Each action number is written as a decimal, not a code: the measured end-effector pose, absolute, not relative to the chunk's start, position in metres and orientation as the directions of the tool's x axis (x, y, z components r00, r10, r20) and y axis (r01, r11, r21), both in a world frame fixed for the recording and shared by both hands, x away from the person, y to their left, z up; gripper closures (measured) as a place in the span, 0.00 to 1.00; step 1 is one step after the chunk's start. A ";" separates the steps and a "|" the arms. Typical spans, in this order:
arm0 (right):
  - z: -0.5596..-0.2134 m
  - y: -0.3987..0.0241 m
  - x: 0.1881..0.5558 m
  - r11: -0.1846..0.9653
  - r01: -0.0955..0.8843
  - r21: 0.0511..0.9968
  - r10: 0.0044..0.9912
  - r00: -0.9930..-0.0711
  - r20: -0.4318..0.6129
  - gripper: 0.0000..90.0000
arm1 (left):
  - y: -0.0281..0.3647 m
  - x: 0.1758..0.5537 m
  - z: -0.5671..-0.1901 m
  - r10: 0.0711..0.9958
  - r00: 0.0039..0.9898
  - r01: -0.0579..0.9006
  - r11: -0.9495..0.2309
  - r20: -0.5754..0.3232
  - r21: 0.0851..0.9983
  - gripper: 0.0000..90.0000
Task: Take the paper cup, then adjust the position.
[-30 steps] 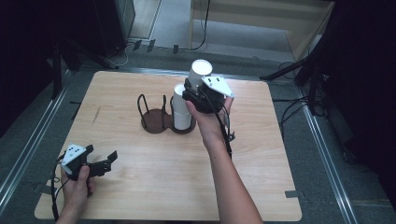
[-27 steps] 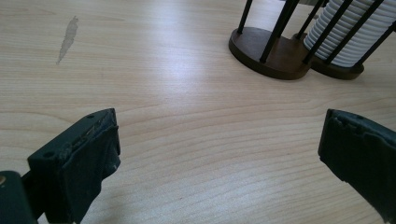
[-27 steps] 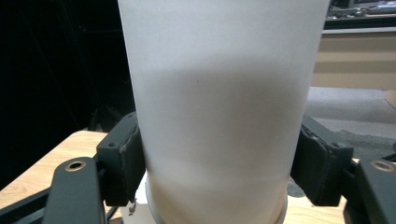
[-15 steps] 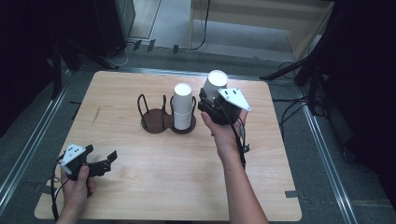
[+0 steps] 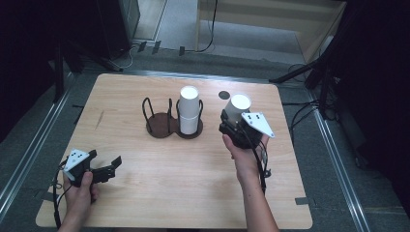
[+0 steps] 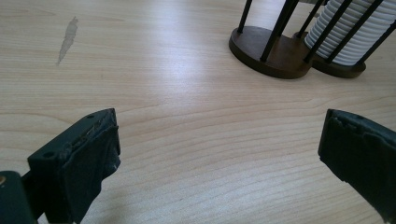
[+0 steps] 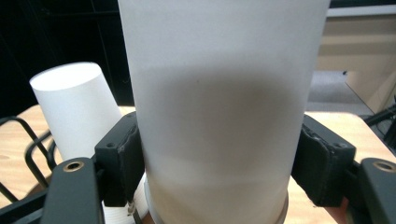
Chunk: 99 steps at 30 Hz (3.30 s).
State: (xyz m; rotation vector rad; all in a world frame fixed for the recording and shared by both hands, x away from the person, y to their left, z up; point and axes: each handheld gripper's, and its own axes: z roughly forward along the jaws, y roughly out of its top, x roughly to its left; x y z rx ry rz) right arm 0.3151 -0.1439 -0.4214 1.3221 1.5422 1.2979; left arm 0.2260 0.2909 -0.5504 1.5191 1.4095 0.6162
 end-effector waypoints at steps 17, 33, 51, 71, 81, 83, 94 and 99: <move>-0.479 -0.169 0.273 0.015 0.324 0.946 0.977 -0.206 0.056 0.29 | 0.289 0.221 -0.547 0.938 0.283 0.434 0.060 -0.200 0.899 0.00; -0.491 -0.160 0.264 0.090 0.334 0.938 0.971 -0.241 -0.008 0.29 | 0.254 0.227 -0.520 0.933 0.336 0.375 -0.005 -0.131 0.927 0.15; -0.496 -0.144 0.259 0.133 0.314 0.940 0.960 -0.276 -0.044 0.29 | 0.204 0.245 -0.467 0.811 0.553 0.424 -0.076 -0.192 0.903 0.00; -0.512 -0.106 0.247 0.316 0.251 0.915 0.915 -0.334 -0.225 0.29 | 0.173 0.250 -0.476 0.734 0.645 0.477 -0.171 -0.212 0.862 0.00; -0.521 -0.087 0.238 0.463 0.179 0.868 0.855 -0.348 -0.385 0.29 | 0.159 0.249 -0.476 0.689 0.693 0.478 -0.219 -0.212 0.851 0.00; -0.522 -0.086 0.238 0.472 0.174 0.864 0.850 -0.350 -0.394 0.29 | 0.158 0.249 -0.476 0.684 0.698 0.477 -0.222 -0.213 0.850 0.00; -0.531 -0.074 0.231 0.562 0.106 0.820 0.791 -0.359 -0.495 0.29 | 0.147 0.246 -0.474 0.680 0.707 0.460 -0.235 -0.194 0.856 0.04; -0.534 -0.069 0.227 0.606 0.061 0.793 0.754 -0.361 -0.549 0.29 | 0.143 0.244 -0.475 0.665 0.723 0.453 -0.251 -0.188 0.855 0.05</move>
